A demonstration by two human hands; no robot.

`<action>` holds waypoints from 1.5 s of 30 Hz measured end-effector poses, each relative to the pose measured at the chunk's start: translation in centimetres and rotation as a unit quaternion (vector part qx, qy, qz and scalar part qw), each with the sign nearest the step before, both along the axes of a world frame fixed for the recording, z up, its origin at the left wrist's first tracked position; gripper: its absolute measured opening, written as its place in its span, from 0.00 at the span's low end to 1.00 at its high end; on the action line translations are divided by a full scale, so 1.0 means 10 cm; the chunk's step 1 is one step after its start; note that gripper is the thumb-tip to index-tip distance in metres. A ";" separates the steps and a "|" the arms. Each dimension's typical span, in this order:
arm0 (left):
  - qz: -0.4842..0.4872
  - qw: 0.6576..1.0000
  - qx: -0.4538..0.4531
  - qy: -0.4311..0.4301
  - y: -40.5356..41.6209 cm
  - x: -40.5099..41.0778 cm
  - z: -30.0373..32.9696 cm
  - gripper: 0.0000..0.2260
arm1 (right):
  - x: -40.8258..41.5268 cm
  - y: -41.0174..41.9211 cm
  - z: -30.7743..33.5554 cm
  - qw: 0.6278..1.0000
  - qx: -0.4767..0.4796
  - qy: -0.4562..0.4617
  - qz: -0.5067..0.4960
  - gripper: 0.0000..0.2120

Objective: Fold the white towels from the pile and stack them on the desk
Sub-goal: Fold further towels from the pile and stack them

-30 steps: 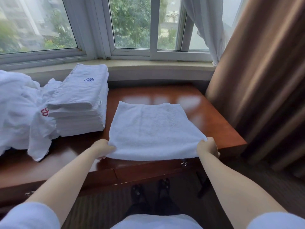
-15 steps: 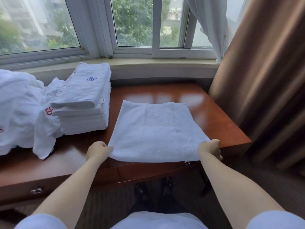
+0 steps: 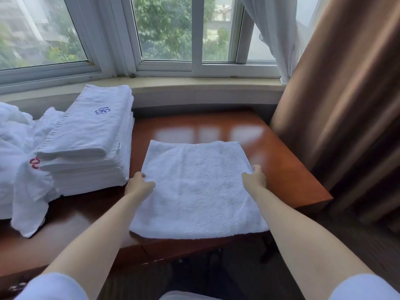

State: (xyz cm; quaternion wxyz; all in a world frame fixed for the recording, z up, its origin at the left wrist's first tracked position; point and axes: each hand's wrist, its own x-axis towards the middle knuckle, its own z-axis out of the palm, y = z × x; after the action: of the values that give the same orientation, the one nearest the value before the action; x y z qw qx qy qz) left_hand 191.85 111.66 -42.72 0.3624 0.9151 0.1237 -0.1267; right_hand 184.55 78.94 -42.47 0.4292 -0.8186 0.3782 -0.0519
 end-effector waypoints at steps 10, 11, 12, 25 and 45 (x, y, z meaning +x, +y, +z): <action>0.064 0.998 -0.020 -0.011 -0.35 0.99 -0.04 0.30 | 0.88 -0.27 0.11 0.984 0.140 0.083 -0.074 0.05; 0.077 0.997 -0.028 -0.008 -0.36 1.06 -0.04 0.30 | 0.93 -0.25 0.12 0.986 0.130 0.066 -0.078 0.03; 0.086 0.996 -0.035 -0.008 -0.36 1.12 -0.05 0.27 | 0.99 -0.23 0.12 0.988 0.126 0.040 -0.083 0.01; 0.094 0.989 -0.009 -0.113 -0.22 1.19 -0.19 0.14 | 1.15 -0.30 -0.04 0.995 0.048 -0.047 -0.069 0.26; 0.251 0.967 0.021 -0.044 -0.37 1.61 -0.17 0.20 | 1.96 -0.47 -0.25 0.997 -0.042 0.059 -0.013 0.04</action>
State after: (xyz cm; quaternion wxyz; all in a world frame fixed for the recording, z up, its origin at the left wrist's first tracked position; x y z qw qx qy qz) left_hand 207.91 107.96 -44.43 0.3680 0.8669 0.3361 0.0119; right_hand 204.11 74.25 -44.95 0.3706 -0.8327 0.4107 -0.0249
